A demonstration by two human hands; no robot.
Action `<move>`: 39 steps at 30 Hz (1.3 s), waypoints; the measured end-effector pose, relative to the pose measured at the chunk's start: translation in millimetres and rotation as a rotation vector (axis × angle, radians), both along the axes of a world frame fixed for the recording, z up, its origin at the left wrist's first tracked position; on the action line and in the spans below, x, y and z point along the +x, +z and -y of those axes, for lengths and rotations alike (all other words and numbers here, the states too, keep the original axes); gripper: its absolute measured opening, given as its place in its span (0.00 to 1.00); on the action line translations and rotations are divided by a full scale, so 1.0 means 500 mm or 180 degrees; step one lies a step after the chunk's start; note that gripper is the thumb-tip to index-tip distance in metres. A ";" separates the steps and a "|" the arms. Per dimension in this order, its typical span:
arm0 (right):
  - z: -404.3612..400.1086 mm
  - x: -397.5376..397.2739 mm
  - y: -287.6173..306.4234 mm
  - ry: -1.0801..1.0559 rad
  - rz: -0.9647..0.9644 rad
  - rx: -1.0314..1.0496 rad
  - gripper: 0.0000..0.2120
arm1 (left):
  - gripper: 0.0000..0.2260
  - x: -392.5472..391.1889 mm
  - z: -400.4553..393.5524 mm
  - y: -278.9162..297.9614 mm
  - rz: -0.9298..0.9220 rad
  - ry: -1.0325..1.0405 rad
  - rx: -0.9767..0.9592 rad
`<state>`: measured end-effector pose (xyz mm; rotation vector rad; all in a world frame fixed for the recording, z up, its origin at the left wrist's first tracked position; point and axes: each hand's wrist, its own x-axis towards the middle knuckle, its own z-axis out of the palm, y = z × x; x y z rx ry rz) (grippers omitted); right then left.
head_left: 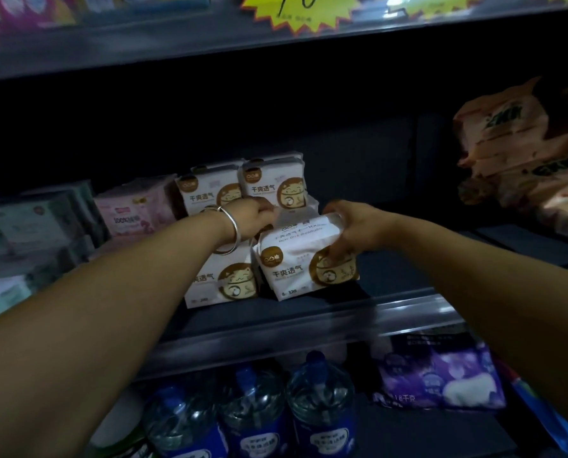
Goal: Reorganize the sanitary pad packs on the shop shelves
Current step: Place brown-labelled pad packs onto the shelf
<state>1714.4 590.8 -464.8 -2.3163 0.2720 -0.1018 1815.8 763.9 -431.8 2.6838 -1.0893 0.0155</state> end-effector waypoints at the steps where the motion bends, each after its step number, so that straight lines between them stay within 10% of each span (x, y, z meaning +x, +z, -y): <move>1: 0.001 0.002 0.000 -0.0018 -0.0045 0.0032 0.32 | 0.17 0.008 0.004 -0.002 0.0090 0.0064 -0.0006; 39: 0.051 0.011 0.013 0.0292 -0.0246 0.0474 0.28 | 0.25 0.073 0.084 0.002 -0.0094 0.0178 0.1159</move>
